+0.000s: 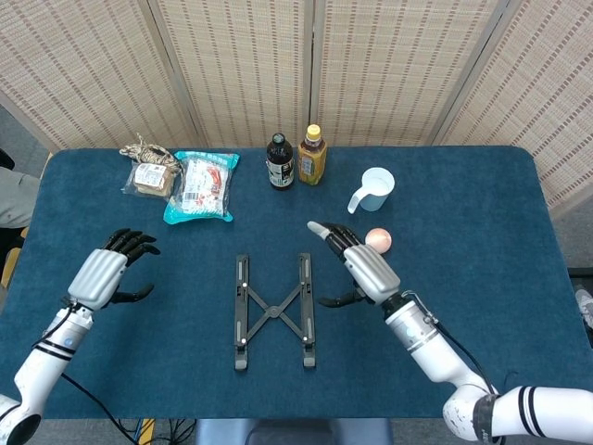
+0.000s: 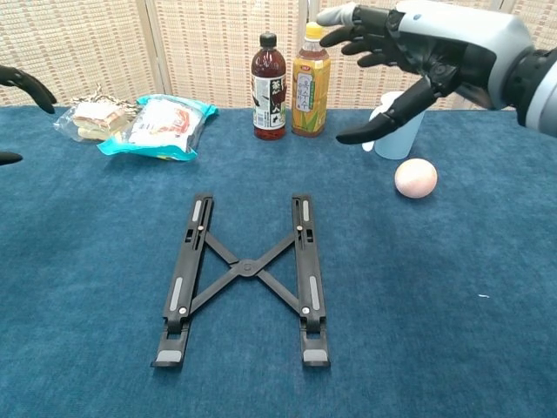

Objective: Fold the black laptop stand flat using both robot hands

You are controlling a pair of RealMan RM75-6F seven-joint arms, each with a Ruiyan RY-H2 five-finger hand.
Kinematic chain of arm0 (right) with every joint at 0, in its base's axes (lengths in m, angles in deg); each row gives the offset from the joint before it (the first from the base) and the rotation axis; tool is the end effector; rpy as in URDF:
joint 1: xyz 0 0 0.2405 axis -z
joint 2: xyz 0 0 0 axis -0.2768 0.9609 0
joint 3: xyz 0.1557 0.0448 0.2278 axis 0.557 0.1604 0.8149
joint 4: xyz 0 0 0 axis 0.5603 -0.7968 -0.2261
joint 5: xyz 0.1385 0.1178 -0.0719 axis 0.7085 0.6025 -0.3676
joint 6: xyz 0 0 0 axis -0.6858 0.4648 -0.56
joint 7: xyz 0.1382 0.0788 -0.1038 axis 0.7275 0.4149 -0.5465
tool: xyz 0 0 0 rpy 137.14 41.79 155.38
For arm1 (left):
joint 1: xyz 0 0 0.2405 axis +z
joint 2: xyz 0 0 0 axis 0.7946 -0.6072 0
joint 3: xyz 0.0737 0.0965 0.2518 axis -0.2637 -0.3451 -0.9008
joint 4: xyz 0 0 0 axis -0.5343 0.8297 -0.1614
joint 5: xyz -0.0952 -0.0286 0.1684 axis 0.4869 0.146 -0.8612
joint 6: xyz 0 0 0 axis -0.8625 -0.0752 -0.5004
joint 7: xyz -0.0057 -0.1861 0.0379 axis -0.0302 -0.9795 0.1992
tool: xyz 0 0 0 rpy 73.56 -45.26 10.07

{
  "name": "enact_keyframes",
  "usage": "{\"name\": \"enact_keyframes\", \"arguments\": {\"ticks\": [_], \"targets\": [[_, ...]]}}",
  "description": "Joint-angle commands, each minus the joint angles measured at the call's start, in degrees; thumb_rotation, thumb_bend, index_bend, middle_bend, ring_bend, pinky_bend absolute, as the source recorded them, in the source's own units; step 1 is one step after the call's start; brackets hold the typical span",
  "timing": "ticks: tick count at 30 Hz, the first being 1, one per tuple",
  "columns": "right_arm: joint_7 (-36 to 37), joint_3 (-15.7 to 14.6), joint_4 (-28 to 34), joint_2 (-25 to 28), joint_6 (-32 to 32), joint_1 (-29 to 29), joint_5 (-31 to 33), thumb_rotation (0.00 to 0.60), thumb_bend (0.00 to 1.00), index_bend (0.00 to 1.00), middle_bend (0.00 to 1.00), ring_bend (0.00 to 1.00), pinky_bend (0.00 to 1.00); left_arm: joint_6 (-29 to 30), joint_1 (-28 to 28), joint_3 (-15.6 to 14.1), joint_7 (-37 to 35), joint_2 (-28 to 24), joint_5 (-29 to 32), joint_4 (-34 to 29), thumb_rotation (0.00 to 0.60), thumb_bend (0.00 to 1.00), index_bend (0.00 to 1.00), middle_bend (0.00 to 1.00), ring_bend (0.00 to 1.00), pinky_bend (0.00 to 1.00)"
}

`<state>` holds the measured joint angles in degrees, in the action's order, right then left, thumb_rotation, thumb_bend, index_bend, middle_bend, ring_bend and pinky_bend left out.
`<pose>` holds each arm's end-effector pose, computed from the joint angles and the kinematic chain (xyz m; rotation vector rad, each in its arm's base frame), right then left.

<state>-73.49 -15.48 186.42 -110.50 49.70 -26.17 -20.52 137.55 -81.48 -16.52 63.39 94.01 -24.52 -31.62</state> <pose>-0.0933 -0.3522 0.0562 1.7841 -1.3153 1.4183 -0.2426 0.3601 0.1242 -1.7250 -0.9370 -1.0881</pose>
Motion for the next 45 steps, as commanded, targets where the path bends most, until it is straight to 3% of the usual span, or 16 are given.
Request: {"name": "enact_keyframes", "arguments": {"ticks": [1, 10, 22, 31, 45], "targets": [[-6.1, -2.5, 0.1, 2.4, -1.2, 0.0, -5.9, 0.600, 0.00, 0.00, 0.09, 0.00, 0.00, -3.3, -3.3, 0.0, 1.2, 2.8, -1.9, 4.3, 0.600, 0.22, 0.26, 0.17, 0.11, 0.06], [-16.7, -5.2, -3.8, 1.1, -2.6, -0.4, -13.5, 0.600, 0.00, 0.00, 0.07, 0.00, 0.00, -6.6, -8.8, -0.8, 3.2, 10.3, -6.0, 12.8, 0.600, 0.18, 0.17, 0.14, 0.10, 0.06], [-23.5, -7.8, -9.6, -3.7, -4.4, 0.6, -17.3, 0.600, 0.00, 0.00, 0.04, 0.00, 0.00, -7.7, -12.8, -2.2, 1.6, 20.3, -7.7, 24.2, 0.600, 0.13, 0.03, 0.03, 0.00, 0.03], [-25.4, -8.4, -15.6, -8.6, -3.1, 2.4, -18.6, 0.600, 0.00, 0.00, 0.00, 0.00, 0.00, -6.8, -14.4, -3.1, -2.3, 26.6, -8.4, 30.7, 0.600, 0.13, 0.00, 0.00, 0.00, 0.01], [-26.1, -9.0, -26.3, -17.0, -2.5, 2.8, -22.6, 0.600, 0.00, 0.00, 0.00, 0.00, 0.00, -7.7, -16.2, -4.1, -4.3, 30.8, -7.9, 36.1, 0.600, 0.13, 0.00, 0.00, 0.00, 0.01]]}}
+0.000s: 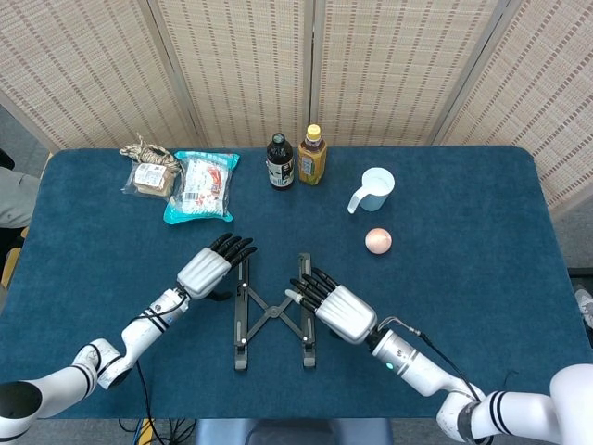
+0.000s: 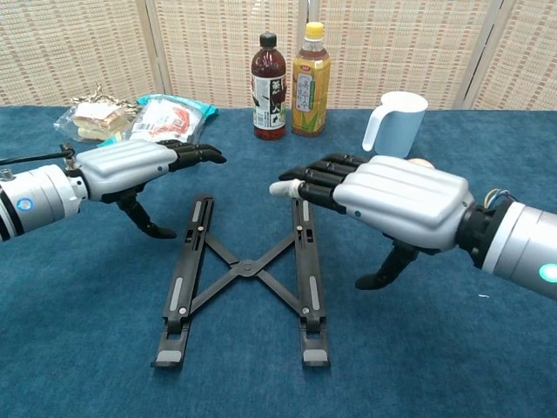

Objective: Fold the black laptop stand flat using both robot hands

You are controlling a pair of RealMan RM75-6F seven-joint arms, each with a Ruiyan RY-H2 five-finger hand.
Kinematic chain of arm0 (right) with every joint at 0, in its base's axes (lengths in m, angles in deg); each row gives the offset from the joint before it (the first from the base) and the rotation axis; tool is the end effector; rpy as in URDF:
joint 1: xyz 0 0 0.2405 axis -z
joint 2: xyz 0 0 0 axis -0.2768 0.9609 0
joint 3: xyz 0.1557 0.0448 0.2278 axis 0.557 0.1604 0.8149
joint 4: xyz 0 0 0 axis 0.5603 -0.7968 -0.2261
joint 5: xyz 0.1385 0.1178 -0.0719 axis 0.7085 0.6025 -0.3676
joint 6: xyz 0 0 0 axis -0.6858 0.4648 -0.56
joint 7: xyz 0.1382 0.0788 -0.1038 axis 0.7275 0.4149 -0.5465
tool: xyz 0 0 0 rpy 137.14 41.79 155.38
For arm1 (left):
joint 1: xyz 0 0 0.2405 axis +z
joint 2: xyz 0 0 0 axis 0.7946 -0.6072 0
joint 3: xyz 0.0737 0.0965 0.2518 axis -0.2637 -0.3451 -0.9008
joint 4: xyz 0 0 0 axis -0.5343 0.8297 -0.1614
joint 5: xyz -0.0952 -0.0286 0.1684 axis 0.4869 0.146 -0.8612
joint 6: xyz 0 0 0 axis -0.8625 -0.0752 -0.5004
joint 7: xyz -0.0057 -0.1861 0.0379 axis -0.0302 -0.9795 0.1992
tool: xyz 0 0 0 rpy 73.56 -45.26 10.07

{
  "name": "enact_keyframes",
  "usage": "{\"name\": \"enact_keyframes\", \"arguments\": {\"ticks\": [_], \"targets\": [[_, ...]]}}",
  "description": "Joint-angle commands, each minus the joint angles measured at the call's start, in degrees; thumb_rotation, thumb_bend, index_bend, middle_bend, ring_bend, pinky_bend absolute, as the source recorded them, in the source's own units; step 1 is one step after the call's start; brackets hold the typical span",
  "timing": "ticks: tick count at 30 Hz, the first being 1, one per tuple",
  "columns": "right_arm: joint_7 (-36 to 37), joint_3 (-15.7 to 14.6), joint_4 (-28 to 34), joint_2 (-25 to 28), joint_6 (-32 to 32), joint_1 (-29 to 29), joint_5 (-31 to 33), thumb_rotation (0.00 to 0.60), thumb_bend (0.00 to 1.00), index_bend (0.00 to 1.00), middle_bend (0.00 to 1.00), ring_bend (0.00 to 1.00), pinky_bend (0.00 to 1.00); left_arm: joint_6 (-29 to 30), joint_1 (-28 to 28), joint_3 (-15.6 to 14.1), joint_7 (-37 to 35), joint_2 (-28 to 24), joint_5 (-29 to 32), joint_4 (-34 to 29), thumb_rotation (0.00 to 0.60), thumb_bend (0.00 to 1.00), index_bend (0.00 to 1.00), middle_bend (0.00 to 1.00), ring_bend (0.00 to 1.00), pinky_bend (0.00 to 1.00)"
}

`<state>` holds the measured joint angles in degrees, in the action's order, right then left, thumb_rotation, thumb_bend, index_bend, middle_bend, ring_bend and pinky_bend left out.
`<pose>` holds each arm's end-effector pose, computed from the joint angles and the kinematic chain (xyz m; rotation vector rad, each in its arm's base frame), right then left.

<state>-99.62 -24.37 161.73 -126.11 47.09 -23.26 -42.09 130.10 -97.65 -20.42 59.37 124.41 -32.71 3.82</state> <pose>-0.1323 -0.3159 -0.0507 2.2256 -0.4561 1.0232 -0.1784 0.4172 -0.0523 -2.0918 -0.7205 -1.0476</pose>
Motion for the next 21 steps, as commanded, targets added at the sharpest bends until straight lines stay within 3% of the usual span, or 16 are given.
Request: {"name": "enact_keyframes", "arguments": {"ticks": [1, 21], "targets": [[0.0, -0.2, -2.3, -1.8, 0.2, -0.2, -1.4, 0.600, 0.00, 0.00, 0.00, 0.00, 0.00, -0.2, 0.0, -0.3, -0.3, 0.6, 0.4, 0.9, 0.600, 0.13, 0.00, 0.00, 0.00, 0.01], [0.4, -0.1, -9.0, -6.4, 1.0, -0.3, -4.2, 0.600, 0.00, 0.00, 0.00, 0.00, 0.00, -1.0, -0.4, -1.5, -5.2, 4.3, 1.6, 8.1, 0.600, 0.13, 0.00, 0.00, 0.00, 0.01]]}}
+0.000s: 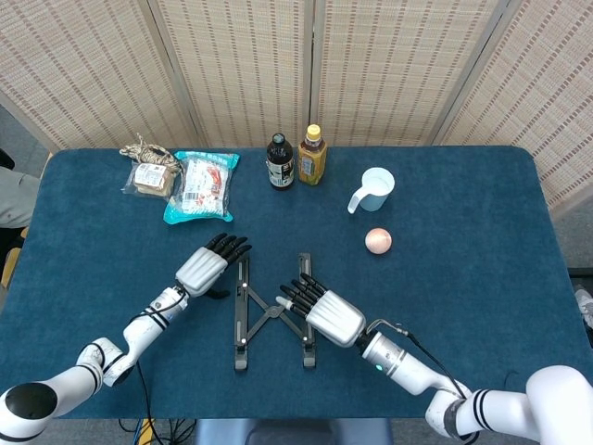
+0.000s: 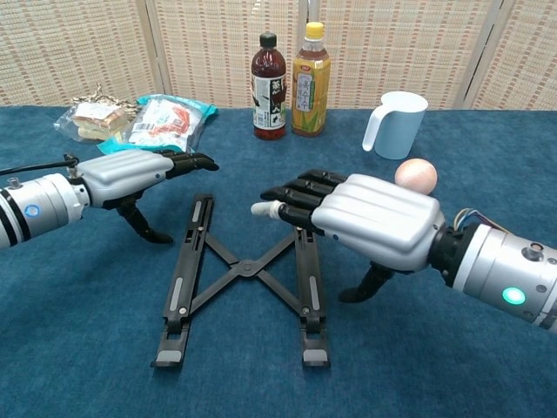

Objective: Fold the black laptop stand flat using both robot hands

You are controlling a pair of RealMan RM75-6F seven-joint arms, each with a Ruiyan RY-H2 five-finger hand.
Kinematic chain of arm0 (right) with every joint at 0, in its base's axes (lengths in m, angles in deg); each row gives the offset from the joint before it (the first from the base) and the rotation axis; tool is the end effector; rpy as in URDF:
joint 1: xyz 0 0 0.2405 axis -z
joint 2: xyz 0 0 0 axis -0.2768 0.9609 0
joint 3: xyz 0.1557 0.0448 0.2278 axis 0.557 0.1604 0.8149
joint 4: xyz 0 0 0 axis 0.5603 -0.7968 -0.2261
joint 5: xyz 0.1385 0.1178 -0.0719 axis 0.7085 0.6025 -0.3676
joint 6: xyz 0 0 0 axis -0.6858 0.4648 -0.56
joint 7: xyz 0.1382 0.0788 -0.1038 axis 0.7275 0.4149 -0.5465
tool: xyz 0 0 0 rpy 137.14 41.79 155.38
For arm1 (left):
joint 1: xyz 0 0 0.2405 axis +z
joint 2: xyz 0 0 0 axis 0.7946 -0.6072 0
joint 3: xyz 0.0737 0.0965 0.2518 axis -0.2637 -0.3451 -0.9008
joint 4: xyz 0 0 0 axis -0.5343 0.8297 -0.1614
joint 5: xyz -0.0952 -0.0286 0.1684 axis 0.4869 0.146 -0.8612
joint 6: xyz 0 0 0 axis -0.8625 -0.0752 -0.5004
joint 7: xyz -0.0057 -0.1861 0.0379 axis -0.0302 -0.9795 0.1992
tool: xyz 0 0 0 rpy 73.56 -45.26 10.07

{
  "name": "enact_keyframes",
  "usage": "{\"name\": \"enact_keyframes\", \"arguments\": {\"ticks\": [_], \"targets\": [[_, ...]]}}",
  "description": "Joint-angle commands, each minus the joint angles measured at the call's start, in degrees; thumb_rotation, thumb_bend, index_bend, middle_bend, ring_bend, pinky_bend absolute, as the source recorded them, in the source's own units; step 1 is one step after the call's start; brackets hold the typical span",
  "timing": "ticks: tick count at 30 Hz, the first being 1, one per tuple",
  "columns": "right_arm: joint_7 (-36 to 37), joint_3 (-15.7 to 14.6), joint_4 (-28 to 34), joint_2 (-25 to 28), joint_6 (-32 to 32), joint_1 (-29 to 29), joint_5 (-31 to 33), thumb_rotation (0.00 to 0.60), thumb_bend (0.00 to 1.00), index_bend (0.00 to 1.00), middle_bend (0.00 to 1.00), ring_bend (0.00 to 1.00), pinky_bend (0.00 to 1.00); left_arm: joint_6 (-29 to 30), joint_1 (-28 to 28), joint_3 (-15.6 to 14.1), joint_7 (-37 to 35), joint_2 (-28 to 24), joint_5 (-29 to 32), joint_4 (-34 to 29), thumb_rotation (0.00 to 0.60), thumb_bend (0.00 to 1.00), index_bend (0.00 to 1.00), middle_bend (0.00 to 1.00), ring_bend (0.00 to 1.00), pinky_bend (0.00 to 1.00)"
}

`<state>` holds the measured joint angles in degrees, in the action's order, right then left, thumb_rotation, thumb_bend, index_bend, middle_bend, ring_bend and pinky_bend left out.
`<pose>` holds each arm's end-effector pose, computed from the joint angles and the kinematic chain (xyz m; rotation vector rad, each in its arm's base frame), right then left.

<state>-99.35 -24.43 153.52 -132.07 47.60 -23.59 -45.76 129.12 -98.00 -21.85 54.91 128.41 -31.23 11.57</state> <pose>-0.1291 -0.3151 -0.0789 2.2485 -0.3554 1.0304 -0.1930 0.4255 -0.0653 -2.0643 -0.7767 -1.0122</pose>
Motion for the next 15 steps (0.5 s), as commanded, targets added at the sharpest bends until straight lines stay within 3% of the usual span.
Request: {"name": "enact_keyframes", "arguments": {"ticks": [1, 15], "targets": [[0.2, -0.2, -1.3, -0.7, 0.6, 0.0, -0.8, 0.600, 0.00, 0.00, 0.00, 0.00, 0.00, -0.1, -0.1, 0.0, -1.1, 0.4, 0.3, 0.4, 0.600, 0.13, 0.00, 0.00, 0.00, 0.01], [3.4, -0.3, -11.0, -6.3, 3.7, 0.3, -3.1, 0.600, 0.00, 0.00, 0.00, 0.00, 0.00, -0.4, -0.4, -0.5, -2.7, 1.5, 0.7, 1.6, 0.600, 0.13, 0.00, 0.00, 0.00, 0.01]]}}
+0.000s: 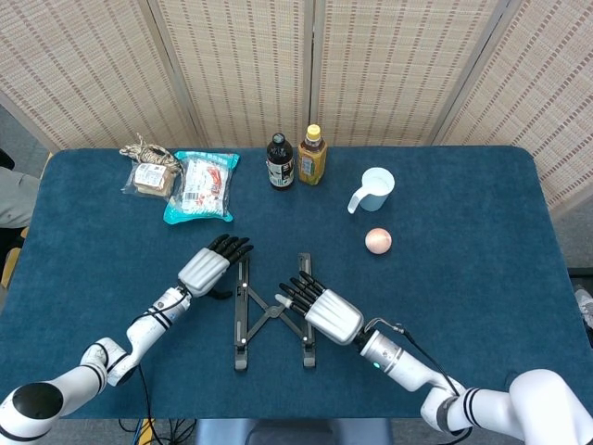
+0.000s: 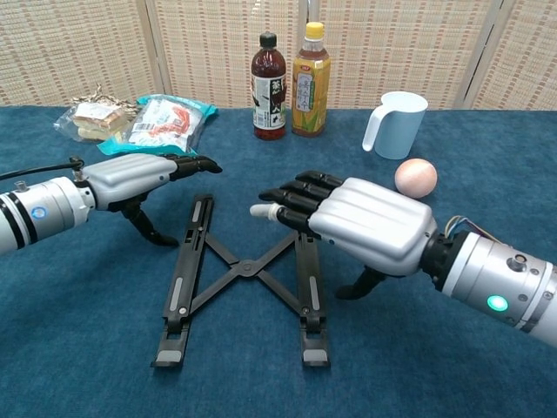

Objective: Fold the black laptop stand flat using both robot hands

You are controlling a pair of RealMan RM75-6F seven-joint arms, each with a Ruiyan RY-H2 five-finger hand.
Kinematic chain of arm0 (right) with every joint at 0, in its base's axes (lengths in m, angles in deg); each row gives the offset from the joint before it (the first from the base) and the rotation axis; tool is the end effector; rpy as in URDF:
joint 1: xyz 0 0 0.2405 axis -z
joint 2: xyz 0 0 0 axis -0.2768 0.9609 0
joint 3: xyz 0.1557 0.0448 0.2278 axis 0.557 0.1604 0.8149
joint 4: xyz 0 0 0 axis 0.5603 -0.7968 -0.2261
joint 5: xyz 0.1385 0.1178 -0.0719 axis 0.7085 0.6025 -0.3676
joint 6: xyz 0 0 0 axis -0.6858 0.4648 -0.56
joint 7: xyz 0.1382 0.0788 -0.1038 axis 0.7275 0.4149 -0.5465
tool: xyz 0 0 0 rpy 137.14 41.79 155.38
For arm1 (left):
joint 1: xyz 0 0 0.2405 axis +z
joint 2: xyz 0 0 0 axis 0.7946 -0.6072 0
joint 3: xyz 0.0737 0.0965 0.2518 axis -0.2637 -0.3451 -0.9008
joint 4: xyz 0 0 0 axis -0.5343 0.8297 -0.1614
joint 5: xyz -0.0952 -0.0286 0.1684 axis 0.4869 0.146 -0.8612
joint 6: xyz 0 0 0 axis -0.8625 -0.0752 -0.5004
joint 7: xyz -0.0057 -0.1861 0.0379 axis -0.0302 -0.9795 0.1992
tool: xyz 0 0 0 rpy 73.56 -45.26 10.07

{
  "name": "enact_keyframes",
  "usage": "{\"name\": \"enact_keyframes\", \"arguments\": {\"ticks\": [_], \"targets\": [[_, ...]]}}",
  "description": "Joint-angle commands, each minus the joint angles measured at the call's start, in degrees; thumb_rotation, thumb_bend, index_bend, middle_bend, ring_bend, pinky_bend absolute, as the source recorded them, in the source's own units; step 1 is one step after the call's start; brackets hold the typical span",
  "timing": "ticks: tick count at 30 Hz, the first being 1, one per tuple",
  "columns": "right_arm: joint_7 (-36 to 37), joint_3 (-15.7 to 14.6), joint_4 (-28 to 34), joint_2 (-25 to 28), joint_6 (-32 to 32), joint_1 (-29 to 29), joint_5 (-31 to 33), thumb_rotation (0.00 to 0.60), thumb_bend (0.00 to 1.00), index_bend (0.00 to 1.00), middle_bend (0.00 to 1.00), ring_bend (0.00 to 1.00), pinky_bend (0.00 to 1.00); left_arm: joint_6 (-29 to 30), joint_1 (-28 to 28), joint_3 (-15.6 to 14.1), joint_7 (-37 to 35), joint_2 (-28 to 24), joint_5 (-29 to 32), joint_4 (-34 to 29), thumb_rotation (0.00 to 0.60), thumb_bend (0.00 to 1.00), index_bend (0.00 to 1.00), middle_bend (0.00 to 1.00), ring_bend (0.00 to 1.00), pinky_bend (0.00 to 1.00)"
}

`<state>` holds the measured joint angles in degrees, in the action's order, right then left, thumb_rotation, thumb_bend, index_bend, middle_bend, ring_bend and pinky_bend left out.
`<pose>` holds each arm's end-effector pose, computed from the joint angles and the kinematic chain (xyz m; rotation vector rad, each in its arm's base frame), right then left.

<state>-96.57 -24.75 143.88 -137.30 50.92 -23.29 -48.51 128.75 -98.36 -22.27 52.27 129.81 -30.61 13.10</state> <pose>-0.1339 -0.3203 -0.0948 2.2176 -0.2931 1.0540 -0.1923 0.4259 -0.0725 -2.0563 -0.8304 -1.0276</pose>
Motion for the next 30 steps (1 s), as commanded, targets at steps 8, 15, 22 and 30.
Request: {"name": "enact_keyframes", "arguments": {"ticks": [8, 15, 22, 30], "targets": [[1.9, -0.2, -5.8, -3.7, 1.0, -0.4, -1.2, 0.600, 0.00, 0.00, 0.00, 0.00, 0.00, -0.2, -0.2, 0.0, -0.7, 0.6, 0.4, 0.3, 0.600, 0.13, 0.00, 0.00, 0.00, 0.01], [3.1, -0.2, -8.9, -6.1, 1.8, -0.7, -1.7, 0.600, 0.00, 0.00, 0.00, 0.00, 0.00, -0.3, -0.3, -0.1, -1.2, 1.0, 0.6, 0.5, 0.600, 0.13, 0.00, 0.00, 0.00, 0.01], [4.8, 0.0, -12.4, -8.5, 3.5, -1.0, -2.2, 0.600, 0.00, 0.00, 0.00, 0.00, 0.00, -0.3, -0.3, -0.1, -1.8, 1.2, 0.7, 0.6, 0.600, 0.13, 0.00, 0.00, 0.00, 0.01], [6.1, 0.7, -15.9, -11.2, 5.6, -1.6, -2.7, 0.600, 0.00, 0.00, 0.00, 0.00, 0.00, -0.3, -0.4, -0.2, -2.7, 1.2, 0.7, 0.1, 0.600, 0.13, 0.00, 0.00, 0.00, 0.01]]}}
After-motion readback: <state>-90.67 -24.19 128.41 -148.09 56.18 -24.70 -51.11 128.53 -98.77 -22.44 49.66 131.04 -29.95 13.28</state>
